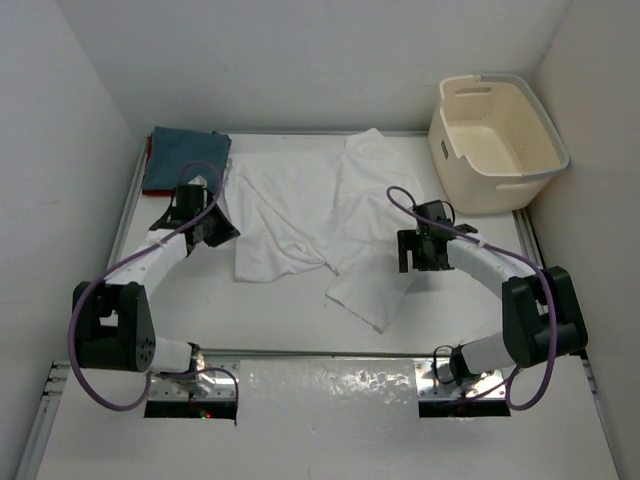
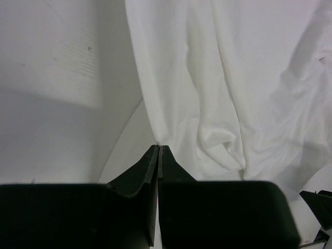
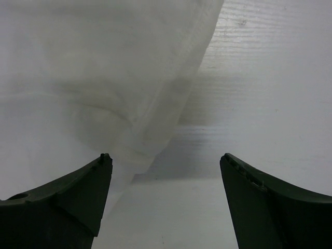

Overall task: Fold and stack the t-shirts
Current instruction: Flatten out the tshirt

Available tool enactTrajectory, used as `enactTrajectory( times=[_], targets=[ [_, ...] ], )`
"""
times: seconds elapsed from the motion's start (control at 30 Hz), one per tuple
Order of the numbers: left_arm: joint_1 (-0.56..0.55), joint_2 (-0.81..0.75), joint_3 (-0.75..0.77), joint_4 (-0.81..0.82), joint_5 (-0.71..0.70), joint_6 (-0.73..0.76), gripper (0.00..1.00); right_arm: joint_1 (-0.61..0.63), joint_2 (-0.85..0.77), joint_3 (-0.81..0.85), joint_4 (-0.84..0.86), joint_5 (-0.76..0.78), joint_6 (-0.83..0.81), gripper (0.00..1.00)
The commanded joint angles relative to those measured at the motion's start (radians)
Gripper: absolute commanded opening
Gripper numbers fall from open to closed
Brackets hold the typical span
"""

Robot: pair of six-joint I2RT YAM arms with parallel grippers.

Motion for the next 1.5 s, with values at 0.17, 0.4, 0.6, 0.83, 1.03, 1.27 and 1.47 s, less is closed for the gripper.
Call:
enactTrajectory(
  times=[0.17, 0.4, 0.6, 0.83, 1.03, 1.27, 1.47],
  targets=[
    [0.009, -0.119, -0.015, -0.059, 0.022, 0.041, 0.00, -0.008, 0.005, -0.063, 0.172, -0.016, 0.099, 0.73],
    [0.009, -0.170, -0.023, -0.107, 0.010, 0.051, 0.00, -0.013, 0.014, -0.126, 0.256, -0.117, 0.171, 0.58],
    [0.009, -0.224, -0.034, -0.069, 0.031, 0.050, 0.00, -0.016, -0.010, -0.177, 0.331, -0.134, 0.178, 0.27],
    [0.009, -0.242, 0.038, -0.027, 0.045, 0.042, 0.00, -0.034, -0.093, -0.039, 0.328, -0.067, 0.099, 0.00],
    [0.009, -0.294, 0.132, -0.006, -0.022, 0.042, 0.00, -0.100, -0.269, 0.062, 0.256, 0.054, 0.004, 0.00],
    [0.009, -0.334, 0.263, -0.003, -0.119, 0.022, 0.00, -0.128, -0.374, 0.141, 0.225, 0.154, -0.070, 0.00],
    [0.010, -0.345, 0.468, -0.004, -0.229, 0.027, 0.00, -0.148, -0.417, 0.283, 0.274, 0.284, -0.147, 0.00]
  ],
)
